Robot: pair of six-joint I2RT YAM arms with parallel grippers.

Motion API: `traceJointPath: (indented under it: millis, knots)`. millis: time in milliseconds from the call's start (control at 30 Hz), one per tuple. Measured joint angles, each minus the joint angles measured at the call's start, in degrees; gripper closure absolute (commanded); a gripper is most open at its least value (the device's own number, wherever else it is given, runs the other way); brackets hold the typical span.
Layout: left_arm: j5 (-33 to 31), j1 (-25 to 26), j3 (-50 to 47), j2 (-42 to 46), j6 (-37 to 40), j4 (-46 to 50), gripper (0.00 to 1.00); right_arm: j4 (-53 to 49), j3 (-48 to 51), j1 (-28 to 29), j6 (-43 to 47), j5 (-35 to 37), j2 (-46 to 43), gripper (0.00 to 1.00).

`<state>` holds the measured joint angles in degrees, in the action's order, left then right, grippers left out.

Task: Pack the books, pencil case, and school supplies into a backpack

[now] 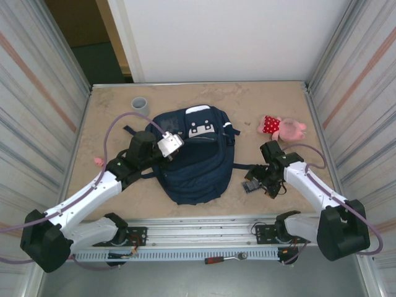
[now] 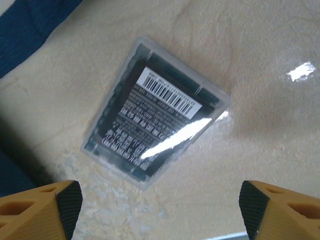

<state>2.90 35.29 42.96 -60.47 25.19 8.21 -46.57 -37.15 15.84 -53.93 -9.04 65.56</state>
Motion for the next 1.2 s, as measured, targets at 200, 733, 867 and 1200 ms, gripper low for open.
traceJointPath:
  millis: [200,733,867,1200]
  knots:
    - [0.00,-0.09,0.00,0.00,-0.48,-0.37,0.96,6.34,4.87,-5.18,-0.94,-3.06,-1.92,0.17]
    - [-0.02,-0.26,0.00,0.02,-0.66,-0.37,0.96,16.09,5.25,-6.82,-0.44,-7.80,5.05,0.22]
    - [-0.02,-0.70,0.00,0.07,-0.66,-0.39,0.96,18.43,3.65,-6.97,0.92,-8.96,7.91,0.23]
    - [-0.02,-1.29,0.00,0.79,-0.66,-0.33,0.96,18.78,-2.27,-5.90,7.06,-9.18,13.16,0.24]
